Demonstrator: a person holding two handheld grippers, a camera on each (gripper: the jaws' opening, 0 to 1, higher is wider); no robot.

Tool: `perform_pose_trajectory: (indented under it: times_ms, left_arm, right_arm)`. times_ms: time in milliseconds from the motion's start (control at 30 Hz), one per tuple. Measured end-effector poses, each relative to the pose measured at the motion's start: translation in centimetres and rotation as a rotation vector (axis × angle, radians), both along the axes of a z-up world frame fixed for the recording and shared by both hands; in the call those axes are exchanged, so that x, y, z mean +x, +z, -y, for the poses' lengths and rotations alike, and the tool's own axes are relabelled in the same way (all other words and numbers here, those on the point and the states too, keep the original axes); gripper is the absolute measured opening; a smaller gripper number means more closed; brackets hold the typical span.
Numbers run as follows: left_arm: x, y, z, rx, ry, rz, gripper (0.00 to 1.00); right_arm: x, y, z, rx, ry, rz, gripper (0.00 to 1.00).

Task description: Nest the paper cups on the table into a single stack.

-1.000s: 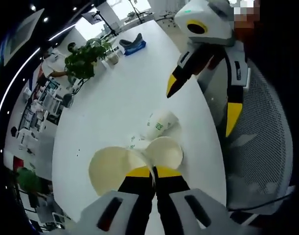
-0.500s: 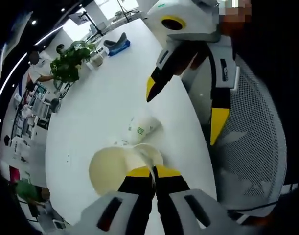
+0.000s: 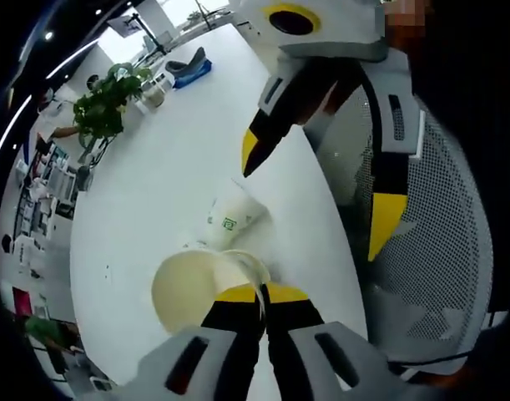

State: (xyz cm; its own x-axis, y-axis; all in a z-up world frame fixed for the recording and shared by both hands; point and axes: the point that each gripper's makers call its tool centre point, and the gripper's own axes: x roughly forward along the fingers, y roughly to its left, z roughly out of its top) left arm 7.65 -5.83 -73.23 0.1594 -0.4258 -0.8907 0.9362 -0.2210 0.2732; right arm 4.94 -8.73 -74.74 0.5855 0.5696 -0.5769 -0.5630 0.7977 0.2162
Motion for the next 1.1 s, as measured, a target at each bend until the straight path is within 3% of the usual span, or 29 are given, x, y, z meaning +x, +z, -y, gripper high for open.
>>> perform_pose_trajectory:
  times_ms: [1100]
  left_arm:
    - [0.22, 0.26, -0.28, -0.046, 0.072, -0.015, 0.04]
  right_arm:
    - [-0.31, -0.19, 0.29, -0.010, -0.002, -0.005, 0.86]
